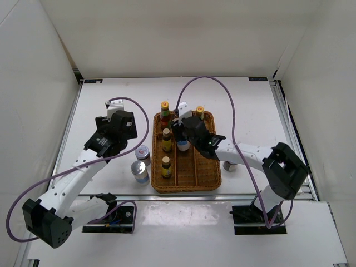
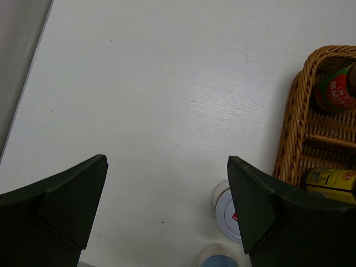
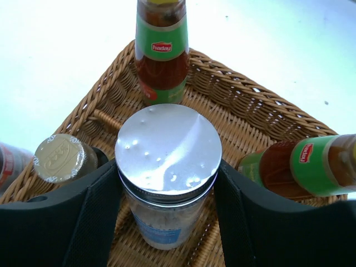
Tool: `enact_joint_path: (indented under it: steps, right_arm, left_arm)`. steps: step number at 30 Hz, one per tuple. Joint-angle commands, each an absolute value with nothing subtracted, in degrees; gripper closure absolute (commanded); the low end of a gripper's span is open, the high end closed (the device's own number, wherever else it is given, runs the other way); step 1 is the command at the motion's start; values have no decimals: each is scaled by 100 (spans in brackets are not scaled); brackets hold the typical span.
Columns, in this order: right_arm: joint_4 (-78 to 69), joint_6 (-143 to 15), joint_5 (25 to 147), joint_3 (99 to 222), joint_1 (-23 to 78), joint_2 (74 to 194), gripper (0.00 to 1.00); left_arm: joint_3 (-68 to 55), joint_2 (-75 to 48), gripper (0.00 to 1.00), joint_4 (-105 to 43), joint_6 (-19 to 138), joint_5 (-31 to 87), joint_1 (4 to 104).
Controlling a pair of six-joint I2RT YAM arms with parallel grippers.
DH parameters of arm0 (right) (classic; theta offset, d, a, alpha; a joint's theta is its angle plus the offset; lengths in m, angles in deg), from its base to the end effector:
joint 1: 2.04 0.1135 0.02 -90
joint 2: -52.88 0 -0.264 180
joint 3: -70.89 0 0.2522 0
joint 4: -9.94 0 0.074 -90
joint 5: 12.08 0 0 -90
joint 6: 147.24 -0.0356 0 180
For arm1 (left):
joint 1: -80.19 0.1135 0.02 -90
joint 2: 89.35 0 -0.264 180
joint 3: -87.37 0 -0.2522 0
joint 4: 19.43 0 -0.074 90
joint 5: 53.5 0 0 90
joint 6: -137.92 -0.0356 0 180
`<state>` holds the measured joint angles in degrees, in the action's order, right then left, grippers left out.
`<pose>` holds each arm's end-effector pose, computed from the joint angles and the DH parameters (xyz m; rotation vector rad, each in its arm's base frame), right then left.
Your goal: Organize the condiment bottles
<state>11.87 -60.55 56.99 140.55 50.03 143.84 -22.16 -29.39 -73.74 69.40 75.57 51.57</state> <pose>0.2317 0.2766 0.2503 -0.5525 1.8155 0.3117 0.1944 -0.0805 0.3177 -0.1890 2.1448 0.2998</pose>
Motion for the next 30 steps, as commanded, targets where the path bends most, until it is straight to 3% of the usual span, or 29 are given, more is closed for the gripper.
enact_joint_path:
  steps: [1, 14, 16, 18, 22, 24, 26, 30]
  right_arm:
    - [2475, -5926, 5315, 14081, 5105, 14350, 99]
    - [2836, -5987, 4375, 13572, 5491, 14236, 99]
    - [2731, -5987, 4137, 13572, 5667, 14069, 86]
    - [2511, -5987, 3935, 13572, 5737, 13946, 79]
    - [2185, -6198, 3819, 13572, 5790, 13682, 49]
    - [2132, -6198, 3767, 13519, 5790, 13621, 43]
    - [2080, -6198, 3767, 13519, 5790, 13620, 26]
    - [2018, -6251, 3714, 13519, 5790, 13507, 14]
  left_arm:
    - [-2253, -2906, 0, -7406, 6945, 7727, 5110]
    - [-2306, -3134, 0, -7406, 6945, 7763, 5057]
    - [-2306, -3317, 0, -7406, 6945, 7710, 5057]
    - [-2175, -3459, 0, -7476, 7032, 7562, 5057]
    - [-1867, -3766, 0, -7853, 7218, 7052, 5057]
    - [-1692, -3872, 0, -8046, 7271, 6693, 5057]
    - [-1586, -3934, 0, -8266, 7428, 6342, 5057]
    - [-1418, -4048, 0, -8600, 7831, 5830, 5057]
